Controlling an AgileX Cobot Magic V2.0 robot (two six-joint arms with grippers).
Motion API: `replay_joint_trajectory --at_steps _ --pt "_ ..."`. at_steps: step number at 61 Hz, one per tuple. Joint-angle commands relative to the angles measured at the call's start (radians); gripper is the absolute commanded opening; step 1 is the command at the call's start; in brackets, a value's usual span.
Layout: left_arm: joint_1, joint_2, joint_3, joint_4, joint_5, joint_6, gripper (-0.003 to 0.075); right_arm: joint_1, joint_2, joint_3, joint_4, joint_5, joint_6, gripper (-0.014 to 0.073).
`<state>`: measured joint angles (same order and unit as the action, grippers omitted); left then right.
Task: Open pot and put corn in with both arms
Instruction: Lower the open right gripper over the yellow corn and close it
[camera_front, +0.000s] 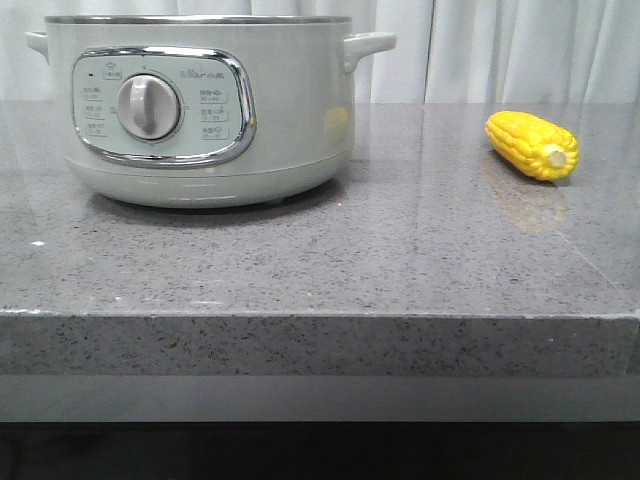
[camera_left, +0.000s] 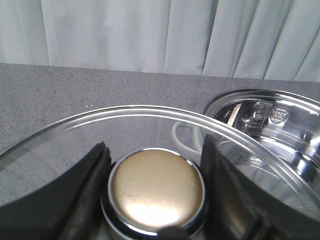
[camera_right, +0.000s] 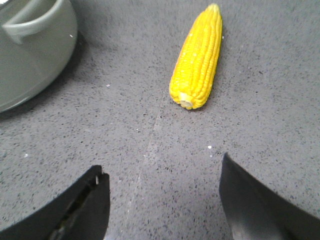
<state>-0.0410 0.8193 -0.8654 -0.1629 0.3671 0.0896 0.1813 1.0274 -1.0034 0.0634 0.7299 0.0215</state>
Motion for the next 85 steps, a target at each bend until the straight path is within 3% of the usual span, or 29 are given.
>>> replay_joint_trajectory --at_steps 1,9,41,62,74,85 --pt "0.001 -0.019 -0.040 -0.014 -0.152 -0.003 0.0165 -0.024 0.099 -0.136 0.000 0.013 -0.003 0.0538" --pt "0.001 -0.016 -0.040 -0.014 -0.152 -0.003 0.0165 -0.065 0.247 -0.276 0.000 0.083 -0.002 0.0668" --pt "0.001 0.097 -0.040 -0.014 -0.154 -0.003 0.0165 -0.092 0.702 -0.644 0.008 0.219 -0.003 0.0666" --pt "0.001 0.226 -0.049 -0.051 -0.182 -0.005 0.0165 -0.079 0.787 -0.686 0.009 0.191 -0.003 0.0666" --pt "0.001 0.147 -0.064 -0.102 -0.231 -0.003 0.0165 -0.079 0.796 -0.686 0.009 0.182 -0.022 0.0666" --pt "0.001 0.052 -0.064 -0.075 -0.194 -0.003 0.0165 -0.079 0.813 -0.686 0.009 0.174 -0.036 0.0666"
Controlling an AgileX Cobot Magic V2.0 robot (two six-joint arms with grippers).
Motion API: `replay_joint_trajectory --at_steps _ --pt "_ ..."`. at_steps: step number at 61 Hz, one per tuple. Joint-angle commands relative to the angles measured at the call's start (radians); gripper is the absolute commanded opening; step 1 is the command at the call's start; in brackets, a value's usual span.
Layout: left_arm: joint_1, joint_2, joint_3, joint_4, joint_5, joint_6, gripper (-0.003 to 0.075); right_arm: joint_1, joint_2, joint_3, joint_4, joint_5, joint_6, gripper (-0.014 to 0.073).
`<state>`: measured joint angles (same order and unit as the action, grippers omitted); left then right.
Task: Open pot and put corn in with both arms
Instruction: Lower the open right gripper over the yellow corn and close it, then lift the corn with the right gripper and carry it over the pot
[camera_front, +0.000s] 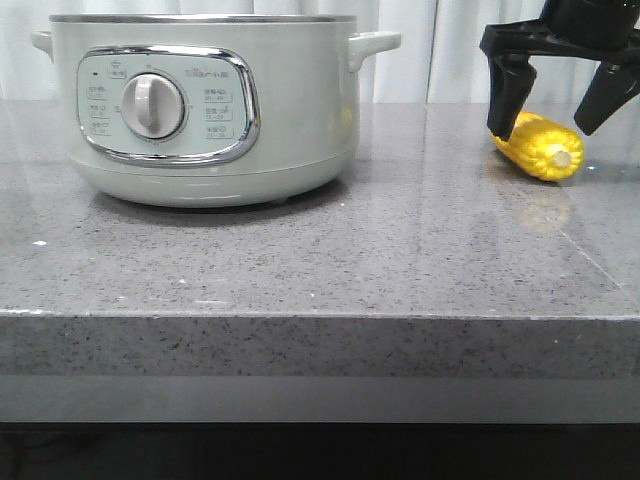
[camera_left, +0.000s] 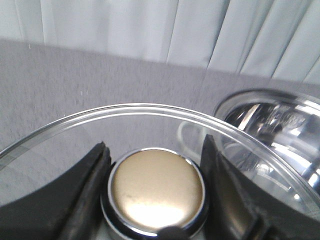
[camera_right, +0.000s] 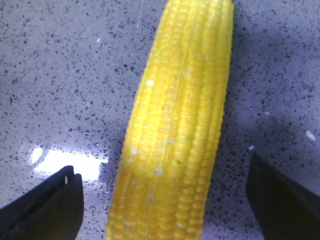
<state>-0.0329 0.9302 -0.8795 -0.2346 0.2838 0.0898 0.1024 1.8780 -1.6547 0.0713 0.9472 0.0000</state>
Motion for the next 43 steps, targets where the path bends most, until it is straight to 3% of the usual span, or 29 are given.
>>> replay_joint_trajectory --at_steps 1,17,32,43 --pt "-0.007 -0.070 -0.050 -0.004 -0.109 -0.003 0.0165 0.000 -0.036 -0.034 0.001 -0.044 -0.015 0.0666" --pt "-0.007 -0.194 -0.056 0.022 -0.051 0.001 0.0165 0.000 -0.004 -0.034 0.001 -0.036 -0.015 0.0659" --pt "-0.007 -0.263 -0.058 0.041 -0.014 0.001 0.0165 0.000 0.003 -0.034 0.001 -0.022 -0.015 0.0397" --pt "-0.007 -0.282 -0.058 0.041 -0.012 0.001 0.0165 0.002 0.001 -0.071 0.001 0.006 -0.015 0.0365"
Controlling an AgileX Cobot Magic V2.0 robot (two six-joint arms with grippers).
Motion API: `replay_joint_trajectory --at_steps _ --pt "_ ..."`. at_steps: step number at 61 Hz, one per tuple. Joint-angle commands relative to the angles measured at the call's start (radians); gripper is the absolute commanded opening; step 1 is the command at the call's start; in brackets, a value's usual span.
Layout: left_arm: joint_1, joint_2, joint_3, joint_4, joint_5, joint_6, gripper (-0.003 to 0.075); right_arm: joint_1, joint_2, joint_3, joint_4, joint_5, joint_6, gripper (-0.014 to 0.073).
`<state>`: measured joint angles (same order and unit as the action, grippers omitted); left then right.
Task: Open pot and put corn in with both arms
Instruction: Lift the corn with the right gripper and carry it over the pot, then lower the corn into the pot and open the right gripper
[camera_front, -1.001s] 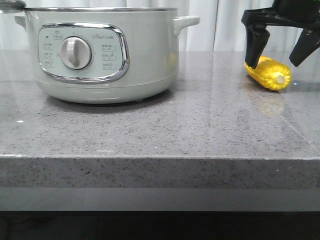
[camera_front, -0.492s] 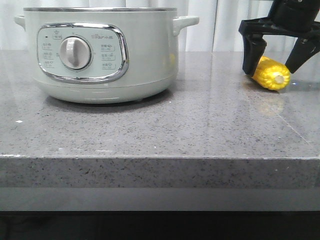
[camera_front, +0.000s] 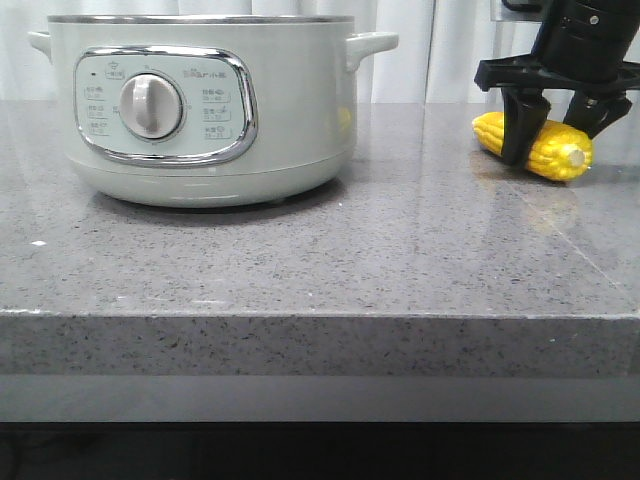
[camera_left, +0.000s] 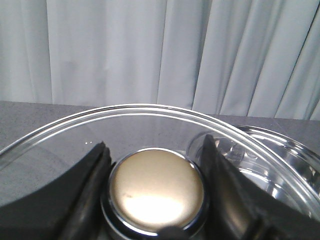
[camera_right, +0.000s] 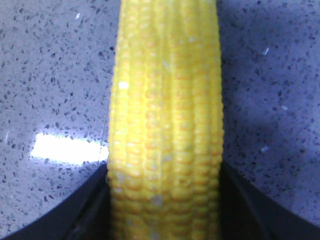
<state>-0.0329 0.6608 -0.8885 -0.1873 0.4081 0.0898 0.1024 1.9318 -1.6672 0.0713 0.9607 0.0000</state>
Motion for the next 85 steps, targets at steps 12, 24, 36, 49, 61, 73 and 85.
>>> replay_joint_trajectory --at_steps 12,24,36,49,61,73,85 --pt "-0.007 -0.012 -0.049 -0.006 -0.136 0.001 0.0165 0.023 -0.054 -0.224 0.006 0.110 -0.015 0.0365" --pt "-0.007 -0.012 -0.049 -0.006 -0.147 0.001 0.0165 0.092 -0.054 -0.429 0.026 0.196 -0.039 0.0365" --pt "-0.007 -0.012 -0.049 -0.006 -0.164 0.001 0.0165 0.202 -0.054 -0.587 0.096 0.192 -0.068 0.0365" --pt "-0.007 -0.012 -0.049 -0.006 -0.166 0.001 0.0165 0.335 -0.054 -0.637 0.150 0.131 -0.084 0.0365" --pt "-0.007 -0.012 -0.049 -0.006 -0.166 0.001 0.0165 0.428 -0.025 -0.637 0.161 0.111 -0.113 0.0365" --pt "-0.007 -0.012 -0.049 -0.006 -0.166 0.001 0.0165 0.473 0.014 -0.637 0.160 0.113 -0.116 0.0365" --pt "-0.007 -0.012 -0.049 -0.006 -0.166 0.001 0.0165 0.479 0.060 -0.637 0.160 0.124 -0.116 0.0365"
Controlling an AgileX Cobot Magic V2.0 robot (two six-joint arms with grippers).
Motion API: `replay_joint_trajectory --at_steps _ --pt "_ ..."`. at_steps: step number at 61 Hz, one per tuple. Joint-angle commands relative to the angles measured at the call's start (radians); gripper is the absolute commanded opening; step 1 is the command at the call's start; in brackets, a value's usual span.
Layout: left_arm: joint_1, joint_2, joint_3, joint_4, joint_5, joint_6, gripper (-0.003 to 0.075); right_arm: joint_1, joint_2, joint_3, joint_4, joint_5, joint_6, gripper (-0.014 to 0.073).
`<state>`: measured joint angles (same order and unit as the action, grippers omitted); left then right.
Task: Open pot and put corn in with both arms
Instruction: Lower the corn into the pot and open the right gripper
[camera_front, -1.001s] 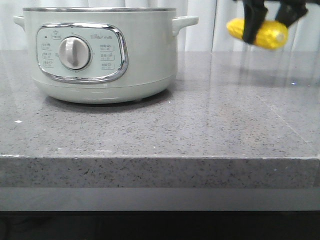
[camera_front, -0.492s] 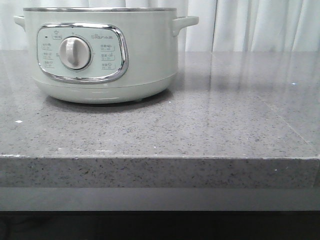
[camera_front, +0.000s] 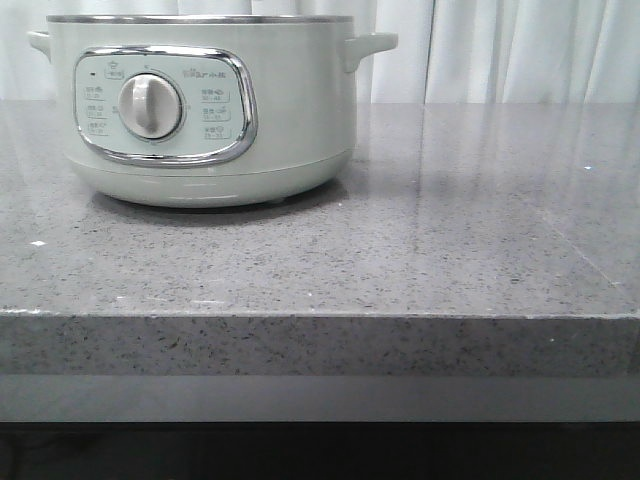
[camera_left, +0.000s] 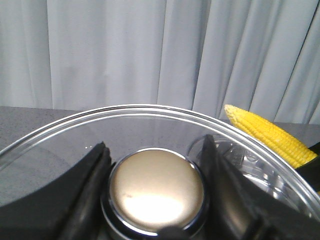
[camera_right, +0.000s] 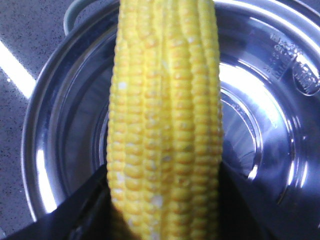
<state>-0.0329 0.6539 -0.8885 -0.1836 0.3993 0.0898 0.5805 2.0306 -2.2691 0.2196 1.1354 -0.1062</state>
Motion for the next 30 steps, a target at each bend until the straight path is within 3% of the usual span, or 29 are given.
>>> replay_joint_trajectory --at_steps 1,24,30 --pt "-0.007 -0.005 -0.049 -0.010 -0.157 0.001 0.0165 0.001 -0.036 -0.035 0.012 -0.049 -0.010 0.0365" --pt "-0.007 -0.005 -0.049 -0.010 -0.157 0.001 0.0165 0.001 0.036 -0.035 0.006 -0.010 -0.011 0.0367" --pt "-0.007 -0.005 -0.049 -0.010 -0.157 0.001 0.0165 0.001 0.039 -0.035 0.005 -0.006 -0.011 0.0421"
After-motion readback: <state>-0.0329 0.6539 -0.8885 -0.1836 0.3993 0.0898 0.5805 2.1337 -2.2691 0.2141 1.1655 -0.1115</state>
